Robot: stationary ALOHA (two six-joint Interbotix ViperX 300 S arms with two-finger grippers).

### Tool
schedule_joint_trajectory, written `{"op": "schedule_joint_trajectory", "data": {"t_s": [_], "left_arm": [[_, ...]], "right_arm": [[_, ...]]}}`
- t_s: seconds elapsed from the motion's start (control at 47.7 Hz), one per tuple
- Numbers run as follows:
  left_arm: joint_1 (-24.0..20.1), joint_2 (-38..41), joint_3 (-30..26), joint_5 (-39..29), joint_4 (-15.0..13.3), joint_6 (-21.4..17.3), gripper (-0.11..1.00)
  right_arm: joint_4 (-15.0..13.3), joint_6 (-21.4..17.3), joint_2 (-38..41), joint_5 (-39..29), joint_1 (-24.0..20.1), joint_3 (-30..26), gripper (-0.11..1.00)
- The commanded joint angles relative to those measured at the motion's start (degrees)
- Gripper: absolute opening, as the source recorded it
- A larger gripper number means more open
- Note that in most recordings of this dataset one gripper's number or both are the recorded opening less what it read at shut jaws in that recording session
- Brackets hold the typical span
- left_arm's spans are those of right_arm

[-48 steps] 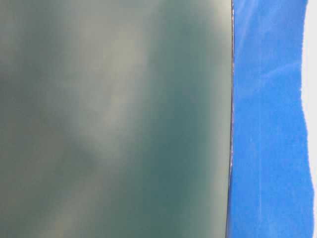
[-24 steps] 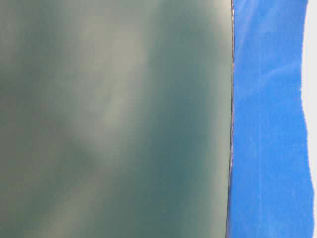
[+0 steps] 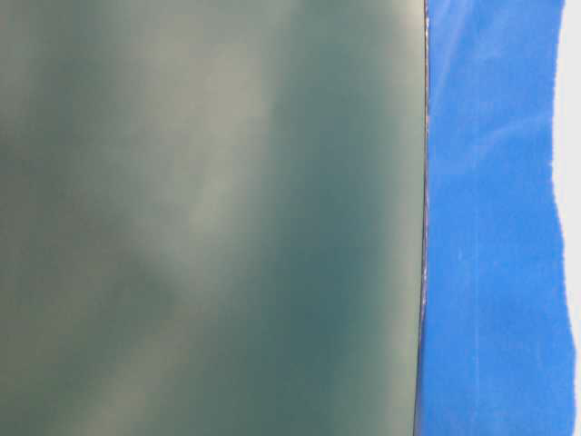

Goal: Fold a bath towel.
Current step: 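Release the corners and raise both grippers off the towel, then grasp the folded edge's two ends with left and right grippers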

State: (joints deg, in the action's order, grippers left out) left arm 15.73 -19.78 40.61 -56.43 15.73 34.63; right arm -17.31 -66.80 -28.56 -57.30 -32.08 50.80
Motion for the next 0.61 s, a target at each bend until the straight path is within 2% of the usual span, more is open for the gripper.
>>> {"op": "schedule_joint_trajectory", "data": {"t_s": [0.0,0.105,0.21,0.377,0.482,0.587], "left_arm": [[-4.5,-3.0,1.1,1.1,0.4,-0.4,0.73],[-4.7,-5.6,3.8,5.9,0.4,-1.1,0.73],[-4.7,-6.2,5.0,9.9,0.3,-1.3,0.74],[-7.5,-3.6,7.0,11.0,0.3,-3.2,0.74],[-9.4,-0.3,9.2,13.5,0.3,-6.2,0.74],[-11.3,3.2,11.9,19.5,0.2,-8.7,0.74]], "right_arm": [[-0.2,2.7,-3.1,0.8,4.1,2.1,0.58],[1.1,7.2,-4.1,2.8,7.7,4.0,0.58],[1.2,10.3,-4.0,3.8,9.9,4.6,0.58],[1.2,14.0,-2.5,6.1,14.2,6.2,0.58],[1.2,15.2,-0.2,11.1,16.7,8.3,0.58],[1.3,16.3,2.5,17.1,19.1,10.9,0.58]]}}
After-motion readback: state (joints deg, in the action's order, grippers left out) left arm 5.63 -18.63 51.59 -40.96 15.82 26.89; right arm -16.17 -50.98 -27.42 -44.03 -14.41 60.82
